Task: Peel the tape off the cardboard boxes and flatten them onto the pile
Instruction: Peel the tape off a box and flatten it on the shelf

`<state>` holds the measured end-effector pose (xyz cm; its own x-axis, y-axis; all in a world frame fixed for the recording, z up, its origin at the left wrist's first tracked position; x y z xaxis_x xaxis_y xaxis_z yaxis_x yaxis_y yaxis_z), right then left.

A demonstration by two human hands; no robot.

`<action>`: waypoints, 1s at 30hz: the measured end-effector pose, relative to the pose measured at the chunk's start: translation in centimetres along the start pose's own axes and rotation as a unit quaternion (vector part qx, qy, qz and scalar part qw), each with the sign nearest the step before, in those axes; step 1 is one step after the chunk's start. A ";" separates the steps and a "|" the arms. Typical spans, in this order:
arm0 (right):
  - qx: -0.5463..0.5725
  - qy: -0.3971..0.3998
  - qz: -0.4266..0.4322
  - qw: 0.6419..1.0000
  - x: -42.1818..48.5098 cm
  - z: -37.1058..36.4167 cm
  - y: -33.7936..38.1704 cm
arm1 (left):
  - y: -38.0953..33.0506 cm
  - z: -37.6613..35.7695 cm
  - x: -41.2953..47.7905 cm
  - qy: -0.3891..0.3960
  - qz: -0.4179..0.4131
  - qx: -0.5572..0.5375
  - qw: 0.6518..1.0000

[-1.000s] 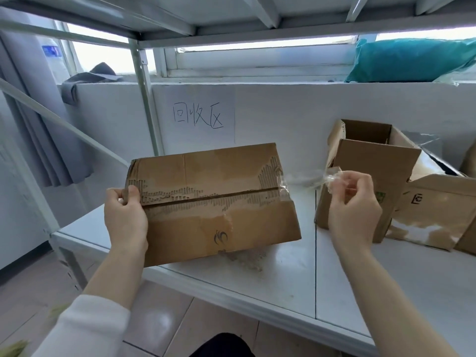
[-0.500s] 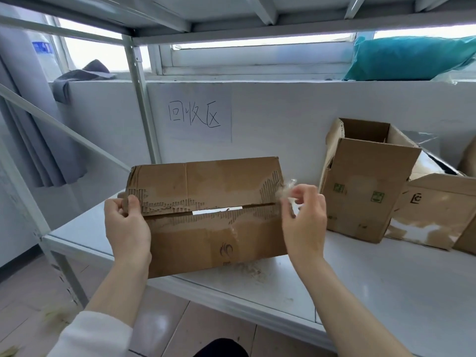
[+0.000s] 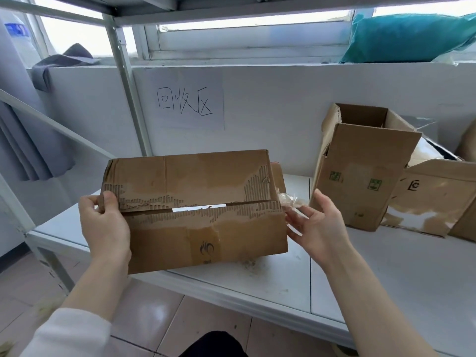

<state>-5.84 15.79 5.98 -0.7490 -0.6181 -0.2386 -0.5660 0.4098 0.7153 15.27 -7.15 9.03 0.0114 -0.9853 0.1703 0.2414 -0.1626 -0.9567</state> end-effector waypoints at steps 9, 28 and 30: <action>0.027 -0.098 0.062 0.993 1.6 1.8 -0.3 | -0.2 -0.4 0.8 -0.009 -0.003 0.013 1.000; -0.179 -0.136 0.176 0.958 3.4 0.7 -0.2 | -0.3 -1.4 1.2 -0.013 -0.002 0.025 1.000; -0.198 -0.207 0.180 0.941 3.9 2.7 -0.7 | -0.6 -1.4 0.9 -0.018 -0.001 0.030 0.999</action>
<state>-9.28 14.89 2.81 -0.9839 -0.1395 -0.1118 -0.1398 0.2104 0.9676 13.76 -8.05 9.37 0.0453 -0.9824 0.1813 0.2995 -0.1598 -0.9406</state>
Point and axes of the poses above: each hand's wrist, its own x-axis towards the middle knuckle, its own z-axis out of the back of the hand, y = z × x, the point moved 3 cm from there along x, towards the middle knuckle, and after that the axes turned 9 degrees about x, right-handed, at the moved point
